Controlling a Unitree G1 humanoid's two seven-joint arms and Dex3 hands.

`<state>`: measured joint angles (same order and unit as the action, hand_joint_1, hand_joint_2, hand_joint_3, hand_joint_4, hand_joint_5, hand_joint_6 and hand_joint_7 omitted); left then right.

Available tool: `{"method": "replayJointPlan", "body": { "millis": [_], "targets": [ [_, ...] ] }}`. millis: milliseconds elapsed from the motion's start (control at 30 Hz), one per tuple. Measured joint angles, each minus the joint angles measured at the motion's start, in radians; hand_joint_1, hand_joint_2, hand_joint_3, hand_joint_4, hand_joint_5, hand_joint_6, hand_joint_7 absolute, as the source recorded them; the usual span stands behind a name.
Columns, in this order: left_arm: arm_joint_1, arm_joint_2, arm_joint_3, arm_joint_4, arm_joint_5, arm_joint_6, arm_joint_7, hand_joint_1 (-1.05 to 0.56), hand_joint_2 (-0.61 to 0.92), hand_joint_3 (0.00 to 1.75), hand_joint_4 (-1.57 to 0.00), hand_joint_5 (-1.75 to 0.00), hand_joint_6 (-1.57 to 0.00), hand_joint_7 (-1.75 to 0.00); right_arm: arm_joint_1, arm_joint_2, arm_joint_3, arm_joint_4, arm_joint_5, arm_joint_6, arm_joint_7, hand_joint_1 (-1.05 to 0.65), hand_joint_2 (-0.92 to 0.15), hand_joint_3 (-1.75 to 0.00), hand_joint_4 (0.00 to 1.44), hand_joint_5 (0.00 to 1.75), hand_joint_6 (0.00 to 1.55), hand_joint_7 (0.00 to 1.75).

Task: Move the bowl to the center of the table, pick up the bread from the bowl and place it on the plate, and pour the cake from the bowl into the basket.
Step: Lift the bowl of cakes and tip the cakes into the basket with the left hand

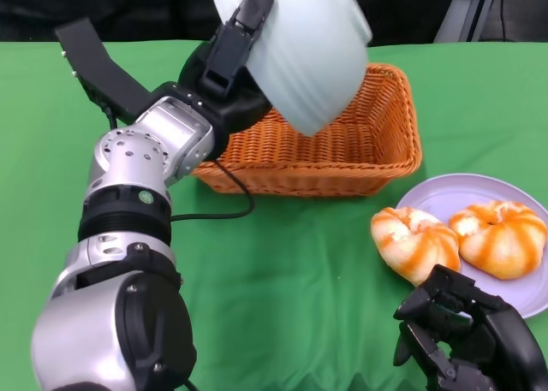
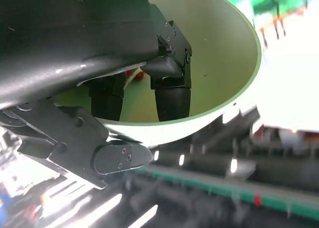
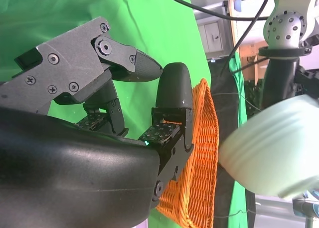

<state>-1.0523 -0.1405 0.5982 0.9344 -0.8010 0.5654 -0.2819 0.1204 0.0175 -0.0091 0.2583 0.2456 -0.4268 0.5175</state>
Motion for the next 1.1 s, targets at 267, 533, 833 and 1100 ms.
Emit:
{"method": "replayJointPlan", "body": {
  "millis": [267,533,833,1100],
  "targets": [
    [0.0,0.004,0.058,0.033,-0.076,0.012,-0.106,-0.2,0.83,0.7,-0.68,-1.7,-0.71,-1.52,-0.001,0.0,0.0,0.009,0.001,-0.005,0.007,-0.1,-0.61,-0.88,0.64,1.65,0.59,1.35],
    [-0.001,0.021,0.084,0.045,-0.111,0.042,-0.03,-0.23,0.92,0.64,-0.69,-1.72,-0.64,-1.57,-0.001,0.0,0.0,0.009,0.002,-0.005,0.009,-0.11,-0.6,-0.9,0.64,1.66,0.58,1.36],
    [-0.001,0.02,0.066,0.042,-0.106,0.036,0.04,-0.18,0.88,0.81,-0.65,-1.75,-0.58,-1.7,0.0,0.0,0.0,0.009,0.019,-0.003,0.02,-0.1,-0.65,-0.81,0.63,1.66,0.59,1.35],
    [0.015,0.021,-0.077,-0.053,-0.002,-0.009,-0.096,-0.17,0.87,0.66,-0.57,-1.74,-0.53,-1.67,-0.001,0.0,0.0,0.009,0.022,-0.003,0.022,-0.1,-0.66,-0.8,0.63,1.66,0.58,1.36]
  ]
}}
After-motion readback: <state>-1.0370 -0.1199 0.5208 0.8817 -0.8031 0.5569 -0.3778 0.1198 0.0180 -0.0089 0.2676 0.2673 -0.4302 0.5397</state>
